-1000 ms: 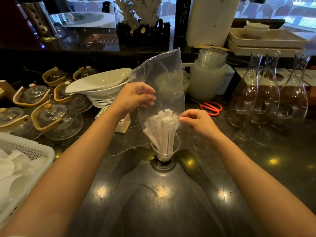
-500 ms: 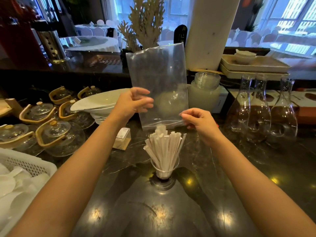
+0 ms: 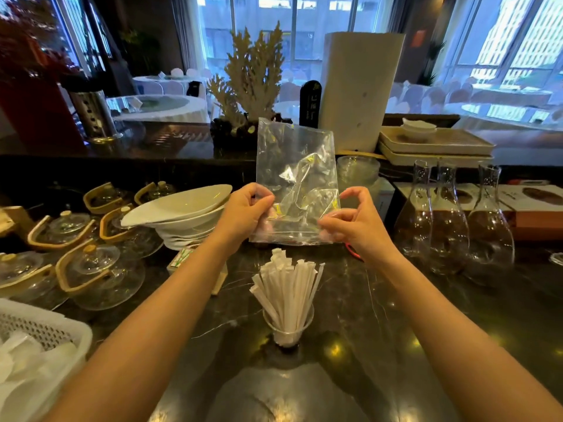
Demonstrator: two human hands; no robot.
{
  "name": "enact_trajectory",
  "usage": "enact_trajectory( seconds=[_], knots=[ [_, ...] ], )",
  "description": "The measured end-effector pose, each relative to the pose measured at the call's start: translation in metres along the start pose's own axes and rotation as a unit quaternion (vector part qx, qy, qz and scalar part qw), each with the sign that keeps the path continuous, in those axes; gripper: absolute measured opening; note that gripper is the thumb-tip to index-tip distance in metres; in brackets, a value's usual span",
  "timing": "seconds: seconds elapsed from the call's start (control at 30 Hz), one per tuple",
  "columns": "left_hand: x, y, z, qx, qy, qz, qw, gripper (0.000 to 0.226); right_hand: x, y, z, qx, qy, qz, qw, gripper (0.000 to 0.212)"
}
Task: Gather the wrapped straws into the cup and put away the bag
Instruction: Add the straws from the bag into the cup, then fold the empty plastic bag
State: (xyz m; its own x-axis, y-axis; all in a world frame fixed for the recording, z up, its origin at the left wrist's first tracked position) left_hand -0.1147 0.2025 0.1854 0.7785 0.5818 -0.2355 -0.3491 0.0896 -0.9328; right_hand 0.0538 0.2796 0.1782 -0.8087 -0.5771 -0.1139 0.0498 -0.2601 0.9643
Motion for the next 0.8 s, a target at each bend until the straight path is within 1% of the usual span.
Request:
enact_trajectory(
  seconds=[0.1, 0.2, 0.23, 0.27, 0.3, 0.37, 0.43, 0.47, 0.5, 0.53, 0.57, 0.6, 0.63, 0.67, 0.7, 0.77, 0.8],
  knots=[
    [0.001, -0.004, 0.003, 0.020, -0.014, 0.013, 1.000, 0.018, -0.001, 0.000, -0.004, 0.006, 0.028, -0.038, 0.999, 0.046],
    [0.004, -0.012, 0.007, 0.046, 0.010, 0.033, 0.998, 0.017, -0.007, -0.003, -0.008, 0.036, 0.039, -0.064, 0.997, 0.048],
    [0.006, -0.015, 0.008, 0.052, 0.022, 0.039, 0.998, 0.015, -0.011, -0.001, -0.008, 0.039, 0.028, -0.100, 0.994, 0.050],
    [0.009, -0.019, 0.009, 0.060, 0.036, 0.047, 0.996, 0.015, -0.018, 0.004, -0.008, 0.029, 0.007, -0.159, 0.987, 0.057],
    [0.013, -0.025, 0.010, 0.070, 0.056, 0.060, 0.994, 0.014, -0.025, 0.014, -0.007, 0.002, -0.017, -0.230, 0.973, 0.069],
    [0.030, -0.038, 0.008, 0.096, 0.128, 0.099, 0.982, 0.014, -0.028, 0.044, -0.007, -0.093, -0.039, -0.354, 0.930, 0.089],
    [0.057, -0.050, 0.002, 0.117, 0.218, 0.142, 0.959, 0.014, -0.019, 0.072, -0.010, -0.177, -0.035, -0.450, 0.875, 0.093],
    [0.070, -0.053, -0.002, 0.123, 0.256, 0.165, 0.944, 0.014, -0.014, 0.081, -0.010, -0.203, -0.028, -0.495, 0.845, 0.088],
    [0.082, -0.056, -0.006, 0.127, 0.287, 0.183, 0.932, 0.014, -0.009, 0.086, -0.008, -0.219, -0.017, -0.533, 0.817, 0.077],
    [0.093, -0.059, -0.010, 0.131, 0.311, 0.191, 0.922, 0.013, -0.006, 0.087, -0.006, -0.223, -0.002, -0.559, 0.799, 0.059],
    [0.102, -0.062, -0.012, 0.134, 0.330, 0.188, 0.915, 0.010, -0.003, 0.087, -0.003, -0.217, 0.018, -0.569, 0.793, 0.039],
    [0.108, -0.064, -0.013, 0.136, 0.343, 0.179, 0.912, 0.006, -0.002, 0.085, -0.001, -0.205, 0.041, -0.567, 0.797, 0.020],
    [0.112, -0.066, -0.013, 0.136, 0.350, 0.168, 0.911, 0.003, -0.003, 0.081, 0.001, -0.187, 0.064, -0.553, 0.810, 0.008],
    [0.112, -0.068, -0.010, 0.128, 0.351, 0.148, 0.916, 0.006, -0.008, 0.077, 0.003, -0.163, 0.078, -0.534, 0.826, 0.005],
    [0.109, -0.067, -0.006, 0.111, 0.348, 0.114, 0.924, 0.009, -0.016, 0.073, 0.005, -0.136, 0.079, -0.512, 0.845, 0.009],
    [0.101, -0.057, 0.003, 0.046, 0.339, 0.015, 0.939, 0.020, -0.041, 0.066, 0.010, -0.086, 0.043, -0.452, 0.887, 0.012],
    [0.098, -0.049, 0.007, 0.011, 0.339, -0.039, 0.940, 0.027, -0.055, 0.062, 0.012, -0.063, 0.019, -0.412, 0.909, 0.011]
  ],
)
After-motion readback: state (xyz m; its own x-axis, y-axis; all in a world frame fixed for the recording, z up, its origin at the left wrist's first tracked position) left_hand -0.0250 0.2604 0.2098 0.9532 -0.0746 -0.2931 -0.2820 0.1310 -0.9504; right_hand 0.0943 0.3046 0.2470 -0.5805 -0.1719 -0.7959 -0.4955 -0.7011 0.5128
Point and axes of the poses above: each hand's wrist, its own z-axis towards the middle knuckle, its own x-axis out of the palm, y = z × x, the point moved 10 cm from there along z, towards the middle knuckle, and after that the axes turned 3 degrees about -y, right-handed, at the moved point
